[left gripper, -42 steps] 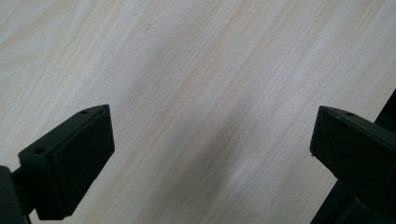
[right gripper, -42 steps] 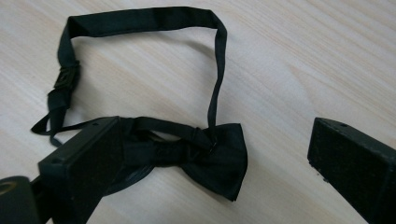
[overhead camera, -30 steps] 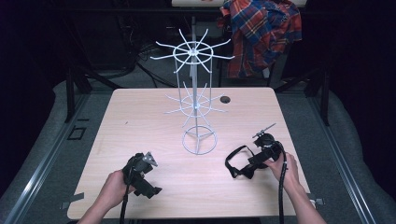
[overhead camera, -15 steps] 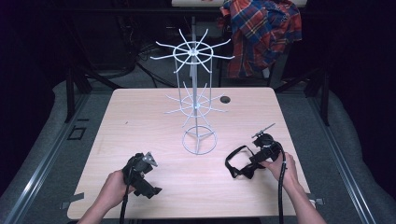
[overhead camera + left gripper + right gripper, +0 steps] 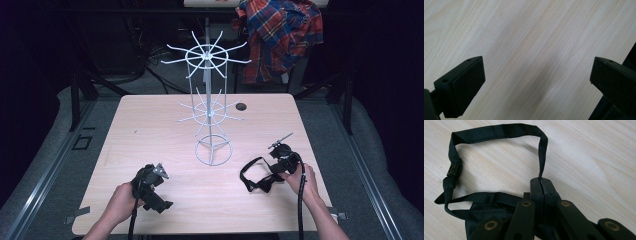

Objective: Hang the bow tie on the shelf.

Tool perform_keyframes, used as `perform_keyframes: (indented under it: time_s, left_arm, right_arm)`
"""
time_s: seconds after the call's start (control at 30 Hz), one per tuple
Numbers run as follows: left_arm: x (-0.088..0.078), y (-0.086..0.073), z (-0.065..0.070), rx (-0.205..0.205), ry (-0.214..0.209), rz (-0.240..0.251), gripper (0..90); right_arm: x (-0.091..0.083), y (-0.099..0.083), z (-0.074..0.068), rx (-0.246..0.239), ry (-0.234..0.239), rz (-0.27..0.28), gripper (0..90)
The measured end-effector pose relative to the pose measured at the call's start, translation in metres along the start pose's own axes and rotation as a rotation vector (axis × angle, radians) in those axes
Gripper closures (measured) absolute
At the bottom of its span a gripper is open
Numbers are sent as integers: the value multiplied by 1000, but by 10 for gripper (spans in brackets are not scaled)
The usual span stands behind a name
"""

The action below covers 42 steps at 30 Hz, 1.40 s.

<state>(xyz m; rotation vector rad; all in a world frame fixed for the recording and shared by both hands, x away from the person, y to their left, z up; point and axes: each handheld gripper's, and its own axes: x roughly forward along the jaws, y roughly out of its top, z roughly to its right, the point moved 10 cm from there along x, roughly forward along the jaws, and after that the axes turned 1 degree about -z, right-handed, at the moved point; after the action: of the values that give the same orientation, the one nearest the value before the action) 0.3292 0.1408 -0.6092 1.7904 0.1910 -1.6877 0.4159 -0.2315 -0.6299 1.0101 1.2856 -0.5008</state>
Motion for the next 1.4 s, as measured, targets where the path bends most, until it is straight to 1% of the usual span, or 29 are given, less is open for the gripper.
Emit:
perform_keyframes:
  time_s: [0.03, 0.1, 0.13, 0.17, 0.2, 0.23, 0.27, 0.3, 0.37, 0.5, 0.53, 0.6, 0.67, 0.7, 0.73, 0.83, 0.87, 1.0, 1.03, 1.1, 1.13, 1.2, 1.23, 1.27, 1.33, 1.37, 1.4]
  left_arm:
    - [0, 0, 0, 0, 0, -1, 0]
    - [0, 0, 0, 0, 0, -1, 0]
    - [0, 0, 0, 0, 0, -1, 0]
    - [0, 0, 0, 0, 0, -1, 0]
    - [0, 0, 0, 0, 1, 0, 0]
    - [0, 0, 0, 0, 1, -1, 0]
    - [0, 0, 0, 2, 3, 1, 0]
    - [0, 0, 0, 2, 3, 1, 0]
    - [-1, 0, 0, 1, 4, 2, 0]
    - [-1, 0, 0, 1, 5, 0, 0]
    - [-1, 0, 0, 1, 4, -1, 0]
    - [0, 0, 0, 0, 5, 0, 0]
    - [0, 0, 0, 0, 5, -1, 0]
    - [0, 0, 0, 1, 5, -1, 0]
    - [0, 0, 0, 1, 5, 0, 0]
    - [0, 0, 0, 1, 5, -1, 0]
    - [0, 0, 0, 1, 5, -2, 0]
    - [0, 0, 0, 2, 5, -2, 0]
    - [0, 0, 0, 2, 5, -2, 0]
    - [0, 0, 0, 3, 5, -2, 0]
    - [0, 0, 0, 3, 6, -2, 0]
    - [0, 0, 0, 3, 7, -2, 0]
    - [0, 0, 0, 3, 7, -2, 0]
    - [0, 0, 0, 3, 7, -1, 0]
    - [-1, -1, -1, 1, 8, -1, 0]
    - [0, -1, -1, 1, 8, -1, 0]
    - [0, -1, -1, 1, 7, -1, 0]
  right_arm:
    - [-1, 1, -1, 3, 3, 6, 892]
    - [-3, 2, -1, -6, -5, 14, 894]
    - [-4, 3, -3, -8, 1, 21, 894]
    - [-5, 4, -2, -17, -11, 23, 894]
    - [-7, 6, -3, -17, -13, 40, 895]
    - [-9, 7, -4, -20, -15, 44, 895]
    - [-12, 10, -6, -19, -10, 69, 896]
    - [-12, 10, -6, -19, -10, 69, 896]
    - [-19, 14, -7, -29, -25, 99, 896]
    - [-24, 17, -8, -43, -33, 119, 897]
    - [-25, 18, -9, -45, -27, 129, 897]
    - [-28, 19, -10, -50, -41, 142, 897]
    - [-31, 22, -13, -50, -30, 162, 897]
    - [-32, 23, -14, -52, -31, 177, 897]
    - [-34, 24, -14, -59, -40, 177, 897]
    - [-39, 27, -17, -65, -33, 202, 897]
    - [-41, 27, -18, -73, -36, 199, 897]
    - [-49, 32, -21, -78, -40, 239, 897]
    - [-50, 32, -22, -80, -36, 244, 897]
    - [-54, 34, -21, -85, -52, 257, 897]
    - [-56, 34, -22, -86, -47, 260, 897]
    - [-58, 35, -22, -90, -58, 273, 897]
    - [-60, 34, -21, -101, -70, 262, 897]
    - [-59, 34, -22, -98, -69, 274, 897]
    - [-60, 34, -23, -108, -71, 275, 897]
    - [-61, 35, -25, -104, -69, 281, 897]
    - [-62, 35, -25, -113, -77, 282, 897]
